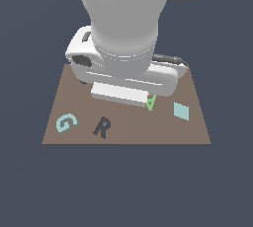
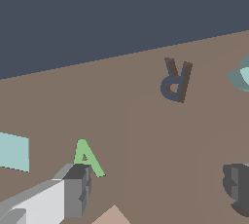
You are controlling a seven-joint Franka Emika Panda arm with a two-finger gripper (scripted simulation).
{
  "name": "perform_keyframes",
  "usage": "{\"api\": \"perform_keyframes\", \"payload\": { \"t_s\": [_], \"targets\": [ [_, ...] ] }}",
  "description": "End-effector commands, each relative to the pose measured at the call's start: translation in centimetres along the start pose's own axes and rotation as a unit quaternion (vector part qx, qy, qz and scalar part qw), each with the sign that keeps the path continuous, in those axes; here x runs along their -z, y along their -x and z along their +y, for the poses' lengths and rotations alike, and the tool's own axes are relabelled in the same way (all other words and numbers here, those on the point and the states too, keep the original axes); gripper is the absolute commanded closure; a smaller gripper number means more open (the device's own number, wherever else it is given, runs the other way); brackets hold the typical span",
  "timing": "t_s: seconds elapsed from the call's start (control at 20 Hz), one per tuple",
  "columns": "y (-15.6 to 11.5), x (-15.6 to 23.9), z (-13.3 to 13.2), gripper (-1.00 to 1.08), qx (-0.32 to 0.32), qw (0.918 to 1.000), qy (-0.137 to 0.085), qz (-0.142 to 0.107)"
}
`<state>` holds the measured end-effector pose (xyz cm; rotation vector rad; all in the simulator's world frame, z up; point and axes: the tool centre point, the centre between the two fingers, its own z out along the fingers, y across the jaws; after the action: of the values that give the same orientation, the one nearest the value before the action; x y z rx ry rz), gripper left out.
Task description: Insert a designated object into the corresponding slot on a board.
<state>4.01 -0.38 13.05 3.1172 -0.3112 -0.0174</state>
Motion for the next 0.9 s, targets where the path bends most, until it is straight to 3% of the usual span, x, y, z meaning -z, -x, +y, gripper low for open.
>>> {"api": "perform_keyframes", "payload": {
  "t_s": [0.0,0.15,0.35,0.85],
  "targets": [
    [-1.6,-0.9,1.3,-0.92,-0.047,0.9989,0.0,0.0],
    [-3.5,-2.2,3.3,-0.92,-0.113,0.9936,-0.001,0.001],
    [-5.6,-3.7,6.3,-0.92,-0.195,0.9808,-0.002,0.002],
    [-8.1,-6.8,13.0,-0.92,-0.354,0.9351,-0.005,0.003]
  ]
}}
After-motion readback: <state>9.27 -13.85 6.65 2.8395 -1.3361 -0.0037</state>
